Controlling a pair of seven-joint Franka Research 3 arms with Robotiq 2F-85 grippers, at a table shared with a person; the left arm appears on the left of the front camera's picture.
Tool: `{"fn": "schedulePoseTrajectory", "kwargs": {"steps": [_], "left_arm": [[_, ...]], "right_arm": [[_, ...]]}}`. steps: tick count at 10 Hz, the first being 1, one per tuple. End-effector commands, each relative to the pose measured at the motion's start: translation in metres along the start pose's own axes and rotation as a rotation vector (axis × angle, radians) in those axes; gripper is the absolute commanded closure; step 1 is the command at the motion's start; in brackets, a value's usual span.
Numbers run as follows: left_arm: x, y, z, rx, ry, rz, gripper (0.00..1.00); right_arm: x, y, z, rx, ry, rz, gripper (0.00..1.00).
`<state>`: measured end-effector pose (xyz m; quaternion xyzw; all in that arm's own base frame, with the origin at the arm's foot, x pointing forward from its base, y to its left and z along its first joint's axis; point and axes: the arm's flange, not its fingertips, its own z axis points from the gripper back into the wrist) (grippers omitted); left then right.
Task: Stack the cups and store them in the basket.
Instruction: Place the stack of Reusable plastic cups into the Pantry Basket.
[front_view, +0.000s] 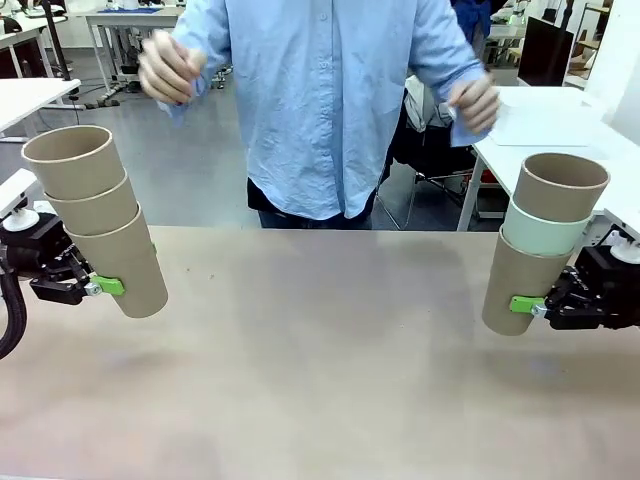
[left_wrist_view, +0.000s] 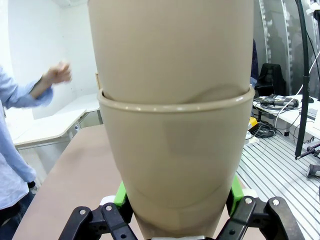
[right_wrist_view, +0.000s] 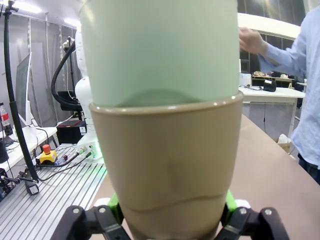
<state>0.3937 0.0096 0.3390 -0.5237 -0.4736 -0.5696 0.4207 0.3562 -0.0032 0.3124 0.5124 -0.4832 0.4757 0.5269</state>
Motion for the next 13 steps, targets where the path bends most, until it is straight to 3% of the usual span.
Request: {"fn": "schedulePoseTrajectory", "kwargs": {"steps": [1,13], "left_arm": [[0.0032,-0.0004,-0.0007,-0.005,-0.006,-0.015,0.15],[0.0032,-0.0004,-0.0007,-0.005,-0.006,-0.015,0.15]], "right_arm": [[0.0043,-0.0015,-0.0005,-0.009,-0.009,0.011,0.16],[0.0043,-0.0015,-0.0005,-0.009,-0.009,0.011,0.16]]}}
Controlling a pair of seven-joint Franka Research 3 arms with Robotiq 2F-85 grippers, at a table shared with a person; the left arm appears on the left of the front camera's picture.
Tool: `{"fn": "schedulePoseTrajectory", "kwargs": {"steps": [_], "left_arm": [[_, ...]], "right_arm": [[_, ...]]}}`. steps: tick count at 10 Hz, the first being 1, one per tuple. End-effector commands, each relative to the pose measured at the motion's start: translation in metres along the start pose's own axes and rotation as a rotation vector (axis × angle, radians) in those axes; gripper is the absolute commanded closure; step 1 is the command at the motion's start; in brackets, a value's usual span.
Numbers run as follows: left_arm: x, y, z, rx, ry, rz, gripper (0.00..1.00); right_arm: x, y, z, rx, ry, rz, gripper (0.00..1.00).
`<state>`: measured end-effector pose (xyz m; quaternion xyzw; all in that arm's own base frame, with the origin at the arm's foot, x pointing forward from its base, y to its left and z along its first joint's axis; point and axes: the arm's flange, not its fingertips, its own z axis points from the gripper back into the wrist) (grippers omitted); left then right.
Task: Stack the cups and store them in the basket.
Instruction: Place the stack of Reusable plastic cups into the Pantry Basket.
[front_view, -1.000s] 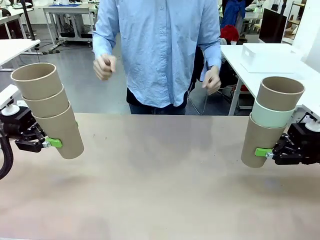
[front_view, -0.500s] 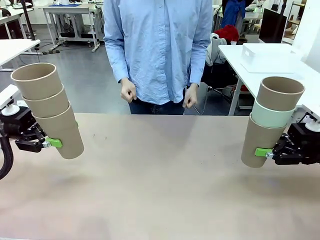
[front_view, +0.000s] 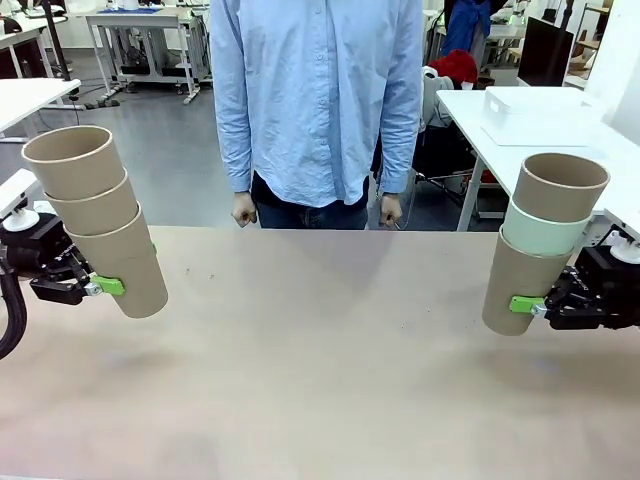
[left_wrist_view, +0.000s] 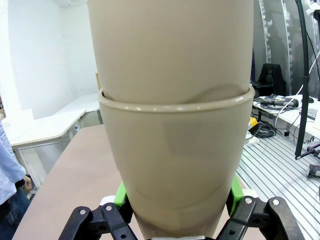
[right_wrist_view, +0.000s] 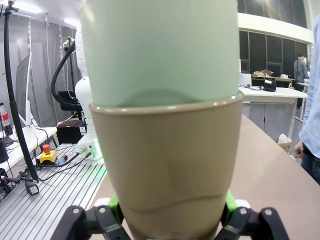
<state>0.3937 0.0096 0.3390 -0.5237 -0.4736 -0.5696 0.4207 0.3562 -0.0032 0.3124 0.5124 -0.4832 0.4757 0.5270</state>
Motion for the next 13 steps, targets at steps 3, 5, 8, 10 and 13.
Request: {"fn": "schedulePoseTrajectory", "kwargs": {"steps": [3,5,8,10,13], "left_arm": [[0.0032,-0.0004,-0.0007,-0.005,-0.006,-0.015,0.15],[0.0032,-0.0004,-0.0007,-0.005,-0.006,-0.015,0.15],[0.0032,-0.0004,-0.0007,-0.005,-0.006,-0.015,0.15],[0.0032,-0.0004,-0.0007,-0.005,-0.006,-0.015,0.15],[0.0032,-0.0004,-0.0007,-0.005,-0.006,-0.015,0.15]], "right_arm": [[0.0043,-0.0015,-0.0005,-0.009,-0.009,0.011,0.16],[0.0043,-0.0015,-0.0005,-0.009,-0.009,0.011,0.16],[0.0043,-0.0015,-0.0005,-0.009,-0.009,0.011,0.16],[0.0043,-0.0015,-0.0005,-0.009,-0.009,0.011,0.16],[0.0043,-0.0015,-0.0005,-0.009,-0.009,0.011,0.16]]}}
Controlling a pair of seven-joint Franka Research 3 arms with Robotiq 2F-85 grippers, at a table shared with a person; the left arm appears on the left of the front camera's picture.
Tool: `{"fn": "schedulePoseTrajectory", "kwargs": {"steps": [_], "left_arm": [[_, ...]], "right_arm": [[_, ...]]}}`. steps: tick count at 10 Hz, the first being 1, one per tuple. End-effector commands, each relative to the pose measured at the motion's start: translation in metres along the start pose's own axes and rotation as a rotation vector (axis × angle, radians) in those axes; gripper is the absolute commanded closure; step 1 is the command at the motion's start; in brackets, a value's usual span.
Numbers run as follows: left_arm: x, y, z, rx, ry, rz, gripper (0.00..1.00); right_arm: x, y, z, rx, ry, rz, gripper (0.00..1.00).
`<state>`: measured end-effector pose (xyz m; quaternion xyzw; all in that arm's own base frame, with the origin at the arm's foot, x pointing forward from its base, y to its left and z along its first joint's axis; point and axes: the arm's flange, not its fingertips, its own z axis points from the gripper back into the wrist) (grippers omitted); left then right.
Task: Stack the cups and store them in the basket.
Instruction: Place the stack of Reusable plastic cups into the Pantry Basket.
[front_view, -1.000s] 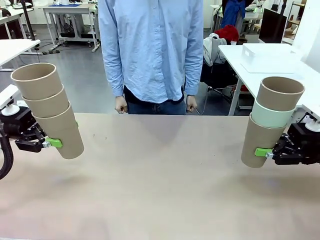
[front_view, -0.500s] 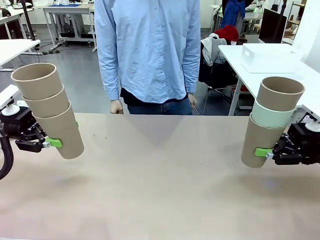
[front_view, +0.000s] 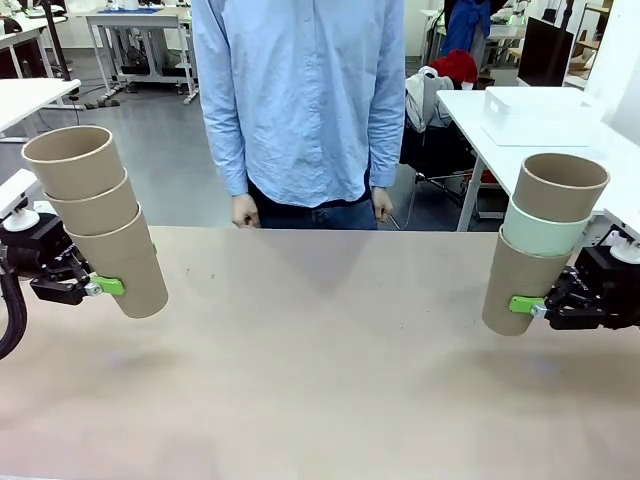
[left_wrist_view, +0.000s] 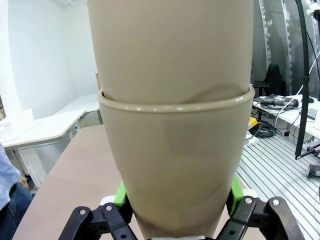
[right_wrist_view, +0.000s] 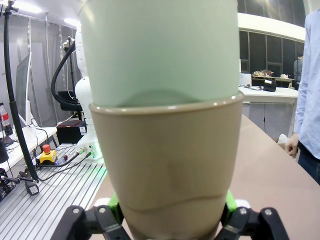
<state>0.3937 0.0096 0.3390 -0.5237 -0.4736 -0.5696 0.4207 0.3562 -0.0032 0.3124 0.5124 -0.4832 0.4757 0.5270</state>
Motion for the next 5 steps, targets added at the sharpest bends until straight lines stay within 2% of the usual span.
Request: {"fn": "schedulePoseTrajectory", "kwargs": {"steps": [1,5], "left_arm": [[0.0032,-0.0004,-0.0007,-0.005,-0.006,-0.015,0.15],[0.0032,-0.0004,-0.0007,-0.005,-0.006,-0.015,0.15]], "right_arm": [[0.0043,-0.0015,-0.0005,-0.009,-0.009,0.011,0.16],[0.0043,-0.0015,-0.0005,-0.009,-0.009,0.011,0.16]]}}
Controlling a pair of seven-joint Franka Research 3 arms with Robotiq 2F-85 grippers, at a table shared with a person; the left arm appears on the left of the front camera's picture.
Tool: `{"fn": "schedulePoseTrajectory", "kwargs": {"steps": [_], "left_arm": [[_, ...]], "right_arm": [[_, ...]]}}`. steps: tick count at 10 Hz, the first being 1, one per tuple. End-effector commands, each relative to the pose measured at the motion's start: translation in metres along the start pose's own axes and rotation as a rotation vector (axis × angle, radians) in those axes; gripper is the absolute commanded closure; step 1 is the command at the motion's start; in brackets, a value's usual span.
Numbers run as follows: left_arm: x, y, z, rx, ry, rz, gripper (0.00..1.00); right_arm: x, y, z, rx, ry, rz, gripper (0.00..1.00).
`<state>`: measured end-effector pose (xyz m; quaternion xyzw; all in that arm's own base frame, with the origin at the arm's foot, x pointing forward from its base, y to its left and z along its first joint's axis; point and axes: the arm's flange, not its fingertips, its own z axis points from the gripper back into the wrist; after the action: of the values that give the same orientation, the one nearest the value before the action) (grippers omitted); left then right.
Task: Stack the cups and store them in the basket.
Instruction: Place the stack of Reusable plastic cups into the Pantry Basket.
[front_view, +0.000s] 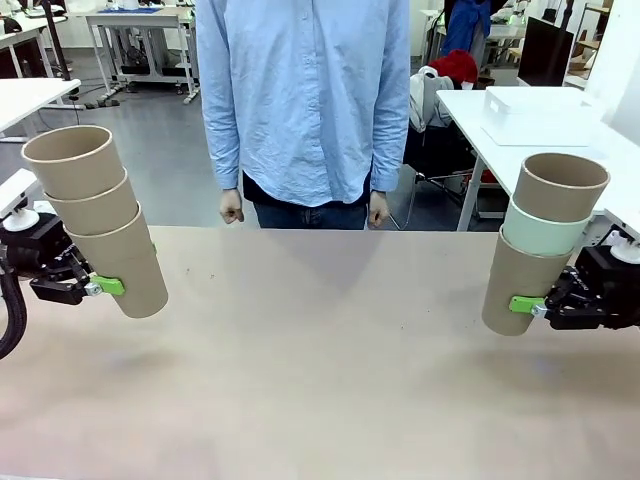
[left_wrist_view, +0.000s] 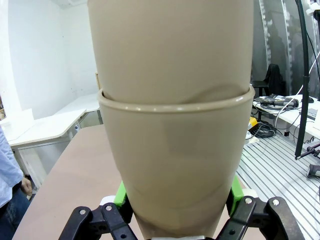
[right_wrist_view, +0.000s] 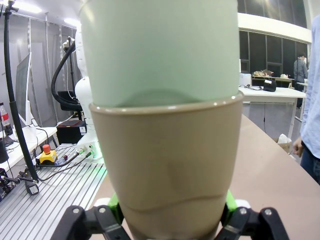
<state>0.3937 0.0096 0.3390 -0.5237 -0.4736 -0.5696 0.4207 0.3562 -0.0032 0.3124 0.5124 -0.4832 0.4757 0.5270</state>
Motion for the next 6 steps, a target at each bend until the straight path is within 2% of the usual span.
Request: {"fn": "schedulePoseTrajectory", "kwargs": {"steps": [1,6], "left_arm": [[0.0032,-0.0004,-0.0007,-0.005,-0.006,-0.015,0.15],[0.0032,-0.0004,-0.0007,-0.005,-0.006,-0.015,0.15]], "right_arm": [[0.0043,-0.0015,-0.0005,-0.009,-0.009,0.011,0.16],[0.0043,-0.0015,-0.0005,-0.009,-0.009,0.011,0.16]]}}
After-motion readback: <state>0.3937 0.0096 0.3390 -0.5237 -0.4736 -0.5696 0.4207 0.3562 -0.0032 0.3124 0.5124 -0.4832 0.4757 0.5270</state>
